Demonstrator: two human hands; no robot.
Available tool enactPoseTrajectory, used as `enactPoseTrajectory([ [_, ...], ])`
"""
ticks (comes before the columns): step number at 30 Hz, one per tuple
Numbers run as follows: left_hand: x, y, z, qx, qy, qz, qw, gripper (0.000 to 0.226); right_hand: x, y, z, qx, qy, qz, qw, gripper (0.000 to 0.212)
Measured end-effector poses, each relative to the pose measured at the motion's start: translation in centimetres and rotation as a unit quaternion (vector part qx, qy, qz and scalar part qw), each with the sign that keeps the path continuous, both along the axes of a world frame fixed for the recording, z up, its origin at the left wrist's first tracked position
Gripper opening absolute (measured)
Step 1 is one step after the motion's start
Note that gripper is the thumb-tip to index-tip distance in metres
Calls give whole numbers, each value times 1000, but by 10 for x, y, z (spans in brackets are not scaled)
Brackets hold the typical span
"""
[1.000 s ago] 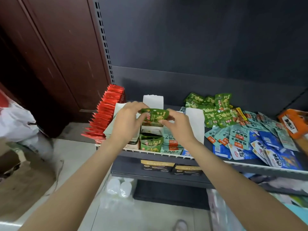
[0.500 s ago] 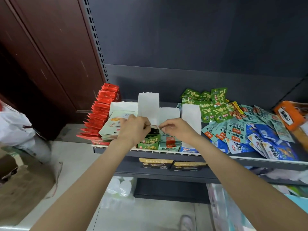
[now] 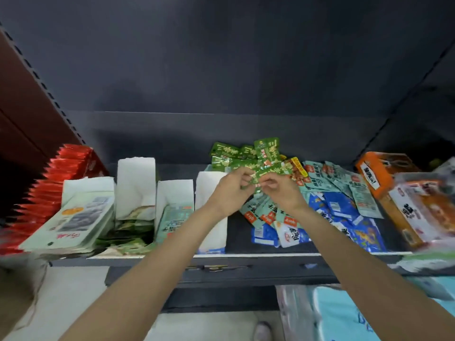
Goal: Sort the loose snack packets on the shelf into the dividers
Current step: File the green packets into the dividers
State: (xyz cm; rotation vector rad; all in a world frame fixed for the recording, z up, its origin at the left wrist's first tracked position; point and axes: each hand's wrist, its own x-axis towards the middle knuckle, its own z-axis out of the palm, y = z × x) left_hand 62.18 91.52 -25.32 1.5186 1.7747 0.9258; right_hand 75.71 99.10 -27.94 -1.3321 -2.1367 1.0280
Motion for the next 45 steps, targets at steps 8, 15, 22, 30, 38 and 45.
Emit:
enactPoseTrajectory([
  [8,43,73,-72,-209,57,73,974,82,49,101,-33,56,-193,51,978,52],
  [15,45,80,-94,-308,139,31,941,81,39,129,-52,73,-291,173,938,91],
  [22,48,84,-82,-251,-58,114,959,75,42,134,-44,242,-324,159,900,58],
  [30,44,64,-29,-32,-185,187,964,71,43,97,15,82,-14,135,987,21],
  [38,-18,-3,37,109,-104,206,967,14,-3,27,60,-73,194,131,970,17],
  [45,-105,-103,74,219,-13,202,955,7,-101,-70,86,-62,223,150,961,8],
])
